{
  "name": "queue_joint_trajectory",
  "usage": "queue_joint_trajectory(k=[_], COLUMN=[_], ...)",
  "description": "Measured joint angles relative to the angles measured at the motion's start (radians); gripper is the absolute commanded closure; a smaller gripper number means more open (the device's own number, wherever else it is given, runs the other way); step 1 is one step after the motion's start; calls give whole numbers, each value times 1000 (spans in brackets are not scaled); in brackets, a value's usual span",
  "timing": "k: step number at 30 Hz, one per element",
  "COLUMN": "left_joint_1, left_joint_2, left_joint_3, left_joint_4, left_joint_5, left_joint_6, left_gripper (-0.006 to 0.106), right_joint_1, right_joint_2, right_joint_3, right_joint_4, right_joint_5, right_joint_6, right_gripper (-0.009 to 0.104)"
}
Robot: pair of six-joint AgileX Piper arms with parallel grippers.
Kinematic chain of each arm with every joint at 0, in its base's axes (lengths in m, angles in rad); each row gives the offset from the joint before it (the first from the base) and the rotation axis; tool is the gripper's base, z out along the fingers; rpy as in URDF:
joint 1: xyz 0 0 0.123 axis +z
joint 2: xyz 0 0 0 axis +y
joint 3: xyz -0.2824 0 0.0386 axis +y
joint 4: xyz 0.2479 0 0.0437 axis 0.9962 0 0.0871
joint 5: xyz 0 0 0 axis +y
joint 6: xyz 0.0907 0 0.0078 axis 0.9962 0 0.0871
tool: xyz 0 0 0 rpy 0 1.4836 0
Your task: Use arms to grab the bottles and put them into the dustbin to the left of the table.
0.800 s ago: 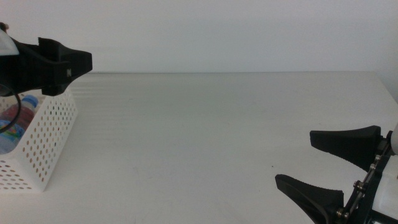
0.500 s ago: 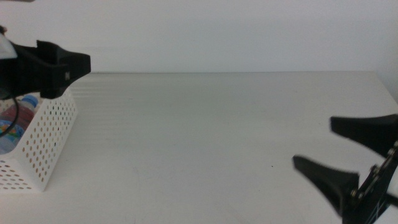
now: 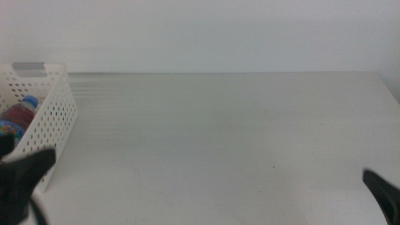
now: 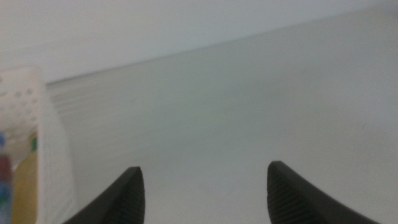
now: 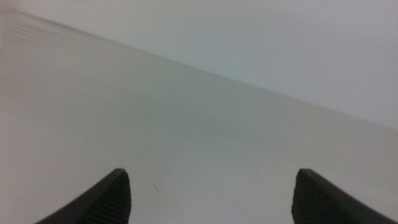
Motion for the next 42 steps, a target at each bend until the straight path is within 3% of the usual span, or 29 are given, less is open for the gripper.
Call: queue_joint_trajectory(k=[6, 15, 38, 42], left_joint_1=[71, 149, 159, 159], left_joint_2=[-230, -488, -505, -505], left_joint_3=[215, 461, 599, 600], left_joint_4=[64, 65, 58, 105], left_joint_5=[2, -36, -140, -156], left_joint_6=[0, 0, 0, -5], left_gripper=[40, 40, 40, 40], right_joint_1=[-105, -166, -231, -232], right_joint_2=[-208, -403, -505, -505], right_joint_3=[195, 224, 271, 271], right_joint_4=[-7, -44, -45, -45], right_joint_5=[19, 58, 74, 75], right_joint_6=[0, 0, 0, 0], right_gripper=[27, 27, 27, 27])
